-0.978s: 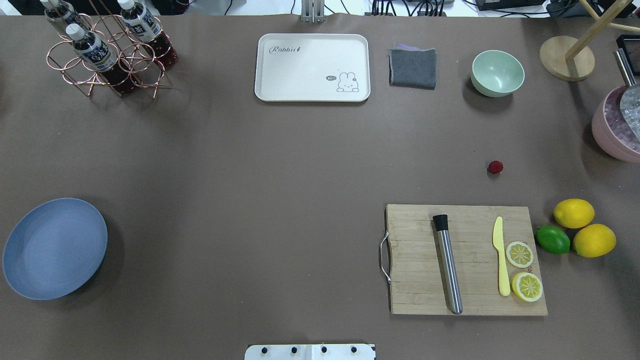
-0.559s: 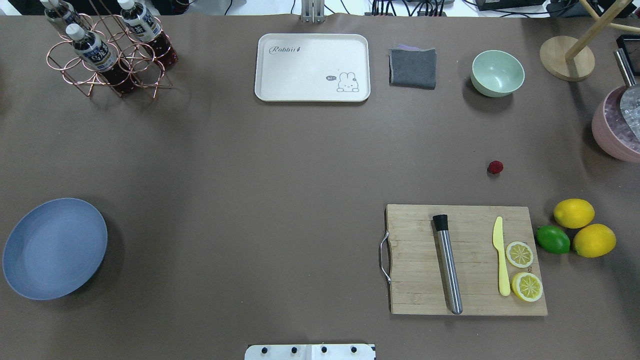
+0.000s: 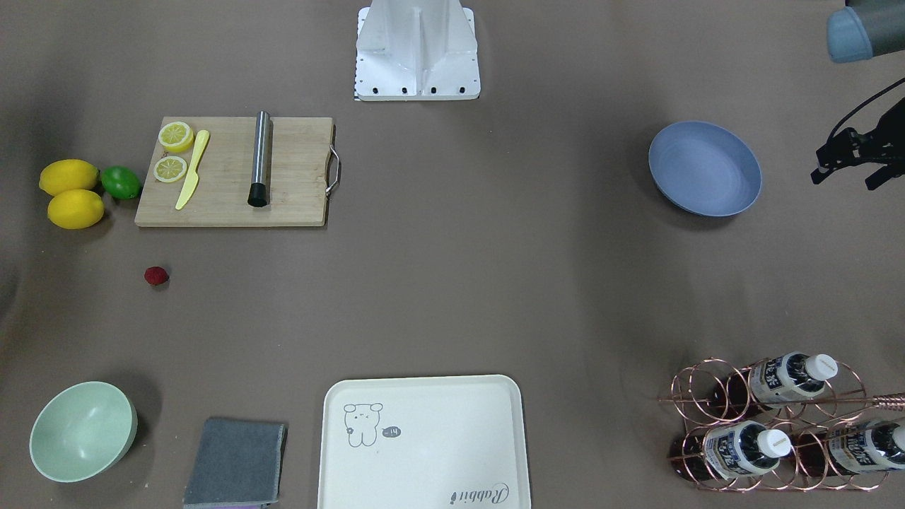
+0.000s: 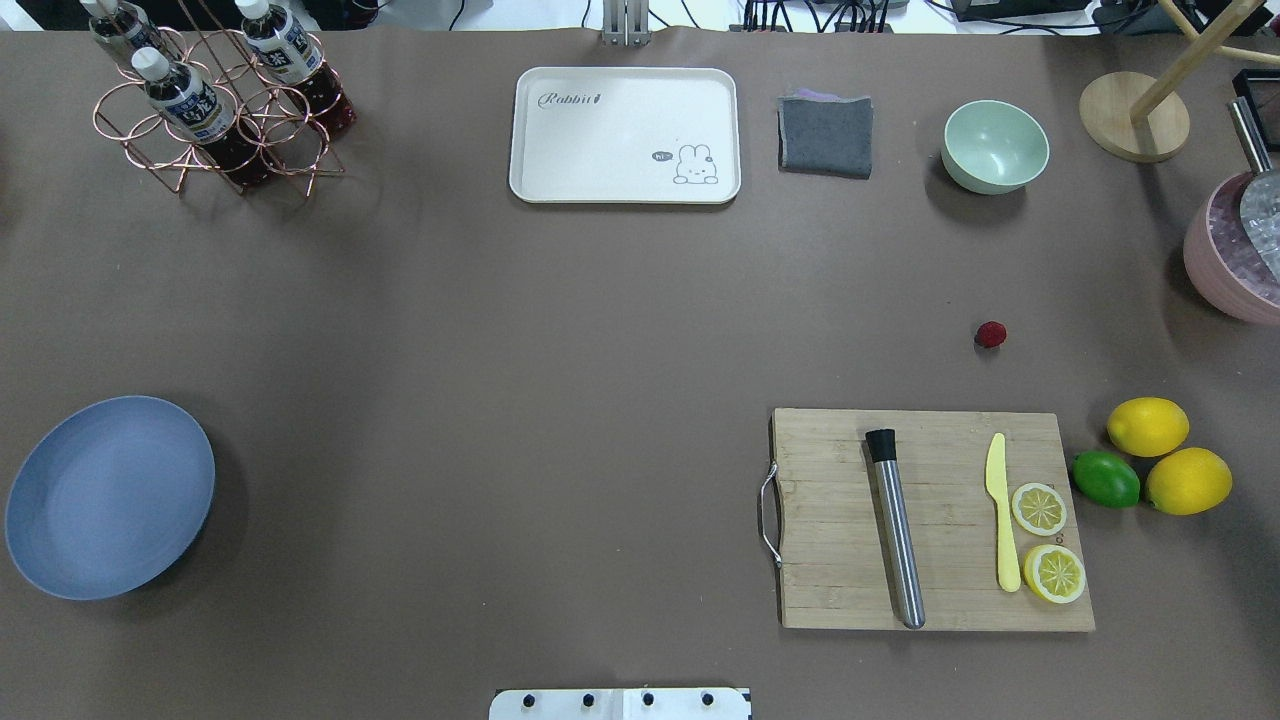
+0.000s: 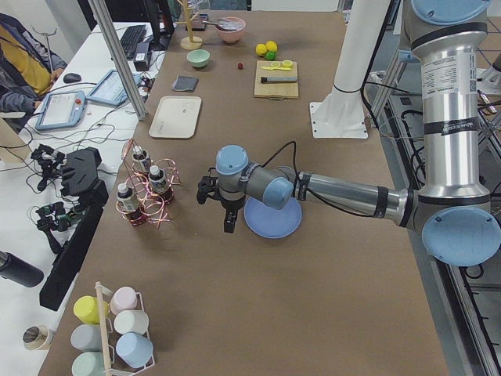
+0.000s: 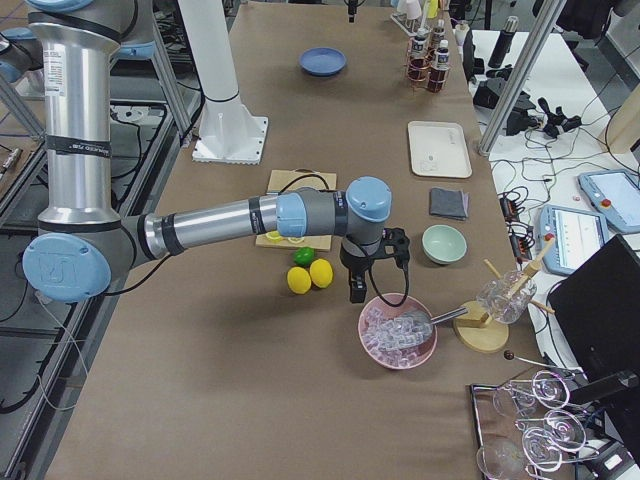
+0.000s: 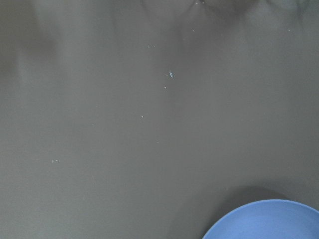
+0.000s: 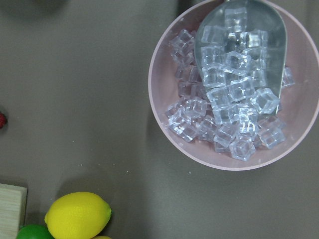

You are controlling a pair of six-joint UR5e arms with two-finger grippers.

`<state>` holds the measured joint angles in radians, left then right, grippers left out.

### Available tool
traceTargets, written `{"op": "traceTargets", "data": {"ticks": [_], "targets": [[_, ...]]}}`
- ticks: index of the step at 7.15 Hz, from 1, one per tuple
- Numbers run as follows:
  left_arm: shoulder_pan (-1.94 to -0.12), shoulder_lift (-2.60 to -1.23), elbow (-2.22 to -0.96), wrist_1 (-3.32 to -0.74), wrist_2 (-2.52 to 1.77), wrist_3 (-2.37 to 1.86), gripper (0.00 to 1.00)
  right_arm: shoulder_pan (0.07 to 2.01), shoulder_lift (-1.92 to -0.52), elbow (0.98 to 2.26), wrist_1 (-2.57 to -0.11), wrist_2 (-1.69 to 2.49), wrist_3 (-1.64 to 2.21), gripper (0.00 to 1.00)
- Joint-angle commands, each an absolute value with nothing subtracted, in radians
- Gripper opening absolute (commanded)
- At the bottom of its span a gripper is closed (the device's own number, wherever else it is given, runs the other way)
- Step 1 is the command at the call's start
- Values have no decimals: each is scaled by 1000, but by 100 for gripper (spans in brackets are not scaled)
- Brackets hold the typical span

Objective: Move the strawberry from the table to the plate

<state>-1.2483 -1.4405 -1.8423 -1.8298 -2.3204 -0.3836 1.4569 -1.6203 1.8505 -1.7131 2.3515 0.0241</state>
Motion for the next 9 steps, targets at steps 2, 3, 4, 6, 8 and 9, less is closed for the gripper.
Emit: {"op": "traceTargets", "data": {"ticks": [2, 3, 4, 6, 8, 9], "targets": [[-1064, -1439, -1797, -1988, -2246, -635, 98, 1405, -1617, 1850, -1667, 2432, 78, 100], [-1052, -1437, -1733, -2093, -2246, -647, 98, 1376, -1611, 1851, -1664, 2454, 130, 100], [-1036, -1436, -1657, -2179, -2244, -644, 98, 1355, -1605, 1852, -1664, 2459, 138, 100], [-1008, -1420, -1551, -2356, -2246, -670, 95, 1350, -1597, 1868, -1663, 2465, 138, 100], [-991, -1414, -1555, -2361, -2252, -670, 85, 1350, -1598, 1884, -1661, 2465, 138, 100], [-991, -1404, -1563, -2374, -2256, -661, 86, 1350, -1598, 1891, -1661, 2465, 138, 100]]}}
